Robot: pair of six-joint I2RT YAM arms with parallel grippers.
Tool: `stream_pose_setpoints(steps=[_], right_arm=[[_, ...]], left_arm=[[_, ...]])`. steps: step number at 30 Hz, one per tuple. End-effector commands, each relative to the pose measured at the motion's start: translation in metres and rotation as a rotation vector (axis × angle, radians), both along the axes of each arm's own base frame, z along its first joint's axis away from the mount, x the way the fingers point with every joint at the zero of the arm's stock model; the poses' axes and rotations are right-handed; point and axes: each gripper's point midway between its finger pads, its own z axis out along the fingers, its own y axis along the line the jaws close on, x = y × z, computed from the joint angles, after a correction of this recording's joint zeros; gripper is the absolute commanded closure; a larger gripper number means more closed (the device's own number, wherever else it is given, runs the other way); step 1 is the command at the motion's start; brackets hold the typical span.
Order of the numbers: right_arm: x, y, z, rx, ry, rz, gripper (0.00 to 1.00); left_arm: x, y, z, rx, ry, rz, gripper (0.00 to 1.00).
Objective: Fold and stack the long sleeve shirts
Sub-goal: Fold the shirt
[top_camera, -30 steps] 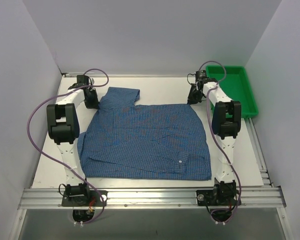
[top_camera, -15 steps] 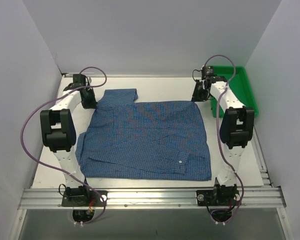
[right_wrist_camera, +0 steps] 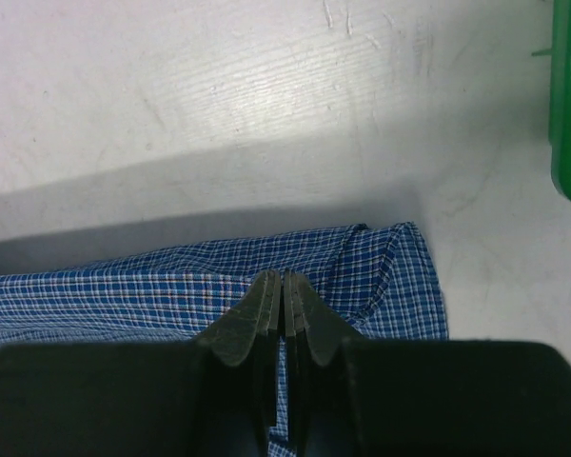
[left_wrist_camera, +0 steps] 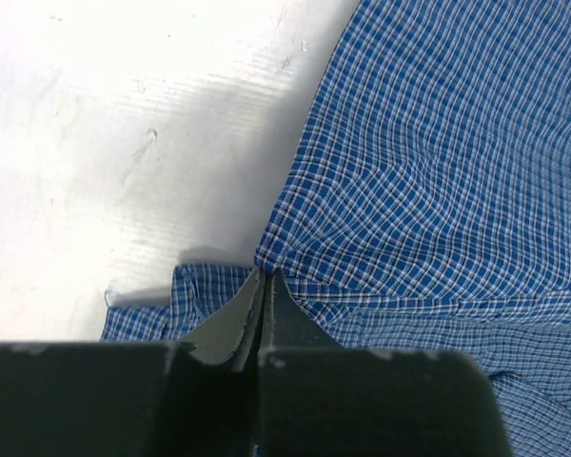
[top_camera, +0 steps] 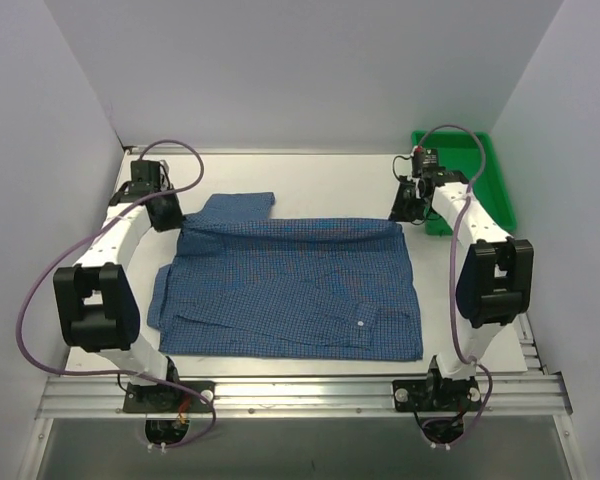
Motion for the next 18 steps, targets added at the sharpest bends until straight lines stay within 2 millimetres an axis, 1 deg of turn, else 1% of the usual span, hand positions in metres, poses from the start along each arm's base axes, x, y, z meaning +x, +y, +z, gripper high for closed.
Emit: stream_pose_setpoints(steps=[1, 2, 3, 4, 5, 6, 7, 8, 10, 11, 14, 15, 16, 17, 18], right_arm=[[-0.016, -0.005, 0.027, -0.015, -0.055, -0.024, 1.0], [-0.02, -0.005, 0.033, -0.014, -0.069, -0.025, 1.0], [-0.023, -0.006, 0.033, -0.017, -0.069, -0.029, 1.0], [-0.03, -0.007, 0.028, -0.021, -0.054, -0.032, 1.0], [-0.034, -0.008, 0.032, -0.024, -0.065, -0.035, 1.0], [-0.038, -0.009, 0.029, -0.026, -0.058, -0.036, 1.0], [-0.042, -0.009, 0.027, -0.026, -0.051, -0.044, 1.0], [-0.05, -0.009, 0.023, -0.027, -0.04, -0.044, 1.0], [-0.057, -0.008, 0.017, -0.029, -0.03, -0.045, 1.0], [-0.067, -0.008, 0.009, -0.032, -0.01, -0.046, 1.0], [-0.079, -0.004, -0.001, -0.026, 0.001, -0.053, 1.0], [-0.087, -0.005, -0.011, -0.027, 0.022, -0.059, 1.0], [-0.09, -0.004, -0.013, -0.025, 0.029, -0.062, 1.0], [-0.093, -0.002, -0.011, -0.024, 0.017, -0.062, 1.0], [-0.098, -0.004, -0.016, -0.028, 0.025, -0.066, 1.0]], left_arm=[[-0.016, 0.01, 0.021, 0.028, -0.049, 0.076, 1.0], [-0.021, 0.009, 0.021, 0.02, -0.049, 0.085, 1.0], [-0.026, 0.008, 0.025, 0.01, -0.06, 0.098, 1.0], [-0.034, 0.008, 0.017, 0.009, -0.041, 0.103, 1.0], [-0.038, 0.008, 0.014, 0.008, -0.033, 0.112, 1.0], [-0.042, 0.008, 0.015, 0.003, -0.037, 0.121, 1.0], [-0.047, 0.007, 0.011, 0.001, -0.026, 0.122, 1.0], [-0.056, 0.008, 0.001, 0.007, 0.0, 0.128, 1.0], [-0.066, 0.009, -0.007, 0.01, 0.022, 0.137, 1.0], [-0.074, 0.009, -0.016, 0.013, 0.044, 0.14, 1.0], [-0.083, 0.011, -0.022, 0.021, 0.063, 0.147, 1.0], [-0.087, 0.01, -0.024, 0.024, 0.068, 0.145, 1.0], [-0.088, 0.01, -0.023, 0.025, 0.065, 0.141, 1.0], [-0.089, 0.011, -0.021, 0.03, 0.059, 0.133, 1.0], [-0.09, 0.01, -0.017, 0.032, 0.044, 0.131, 1.0]])
